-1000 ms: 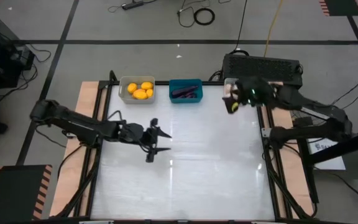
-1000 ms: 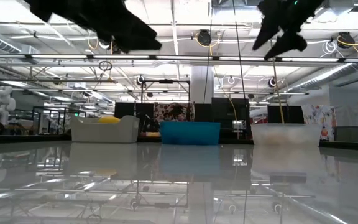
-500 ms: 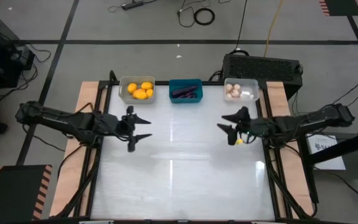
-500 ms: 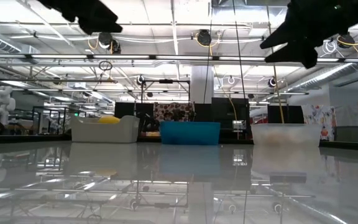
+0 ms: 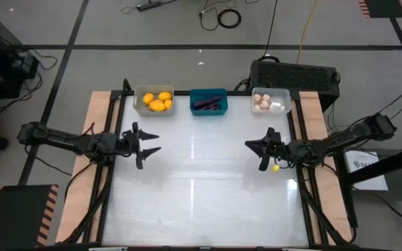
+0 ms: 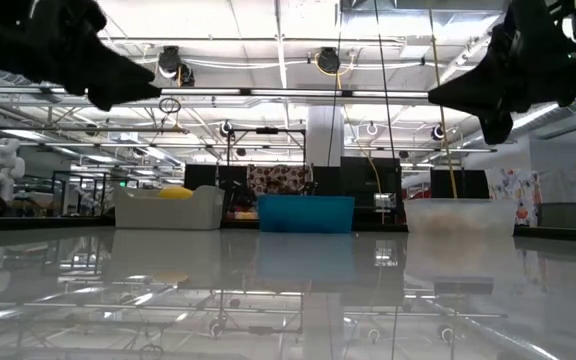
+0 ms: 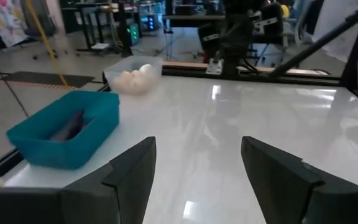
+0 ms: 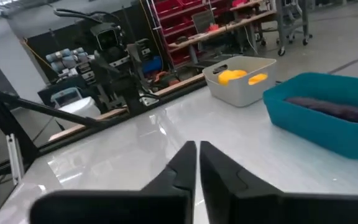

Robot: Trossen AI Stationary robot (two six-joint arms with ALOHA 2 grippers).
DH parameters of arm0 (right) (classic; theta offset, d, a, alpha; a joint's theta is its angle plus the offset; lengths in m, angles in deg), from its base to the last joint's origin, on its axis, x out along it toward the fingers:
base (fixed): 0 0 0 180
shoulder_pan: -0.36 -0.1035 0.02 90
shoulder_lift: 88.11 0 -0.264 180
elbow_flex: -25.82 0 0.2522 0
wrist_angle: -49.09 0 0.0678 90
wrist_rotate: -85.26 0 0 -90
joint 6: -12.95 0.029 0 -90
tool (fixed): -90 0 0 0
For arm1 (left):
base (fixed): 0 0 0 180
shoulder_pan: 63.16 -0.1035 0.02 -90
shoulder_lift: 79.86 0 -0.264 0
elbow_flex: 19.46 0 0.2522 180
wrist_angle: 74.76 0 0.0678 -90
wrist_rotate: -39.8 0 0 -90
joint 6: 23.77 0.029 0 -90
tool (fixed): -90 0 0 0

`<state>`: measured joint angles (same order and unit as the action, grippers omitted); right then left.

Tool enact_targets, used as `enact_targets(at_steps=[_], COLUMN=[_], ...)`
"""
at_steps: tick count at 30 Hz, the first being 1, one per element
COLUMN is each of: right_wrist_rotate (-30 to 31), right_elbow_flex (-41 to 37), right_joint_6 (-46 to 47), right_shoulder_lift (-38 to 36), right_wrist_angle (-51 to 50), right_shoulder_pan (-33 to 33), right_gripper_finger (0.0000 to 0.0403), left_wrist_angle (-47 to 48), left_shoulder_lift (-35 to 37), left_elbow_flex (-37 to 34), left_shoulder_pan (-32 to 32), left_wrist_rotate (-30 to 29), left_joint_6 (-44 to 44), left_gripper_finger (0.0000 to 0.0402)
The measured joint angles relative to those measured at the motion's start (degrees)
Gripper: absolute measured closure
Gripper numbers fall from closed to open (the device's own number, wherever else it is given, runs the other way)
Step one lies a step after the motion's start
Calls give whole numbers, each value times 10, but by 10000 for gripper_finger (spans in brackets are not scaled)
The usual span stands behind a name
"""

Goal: Sort produce into baskets
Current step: Return to Home Position

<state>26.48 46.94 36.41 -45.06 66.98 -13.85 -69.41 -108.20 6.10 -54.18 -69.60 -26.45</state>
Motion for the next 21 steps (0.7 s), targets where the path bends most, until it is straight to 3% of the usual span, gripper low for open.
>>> enact_targets(at_steps=[3,10,17,21], right_wrist_rotate=[-11,-125,-214,-259], right_elbow_flex=[-4,-4,-4,-27], right_joint_6=[-16,-70,-79,-79], right_shoulder_lift=[0,-13,-27,-27], right_wrist_angle=[10,7,-46,-25], right_shoulder_pan=[11,87,154,162], right_gripper_finger=[392,401,402,402], left_wrist_angle=[3,16,44,40], left_shoulder_lift=[36,96,113,113], left_elbow_flex=[-27,-60,-60,-66], left_shoulder_pan=[-15,-68,-108,-115], left_wrist_rotate=[0,30,63,82], left_joint_6=[-2,-33,-46,-46], left_gripper_finger=[157,157,157,157])
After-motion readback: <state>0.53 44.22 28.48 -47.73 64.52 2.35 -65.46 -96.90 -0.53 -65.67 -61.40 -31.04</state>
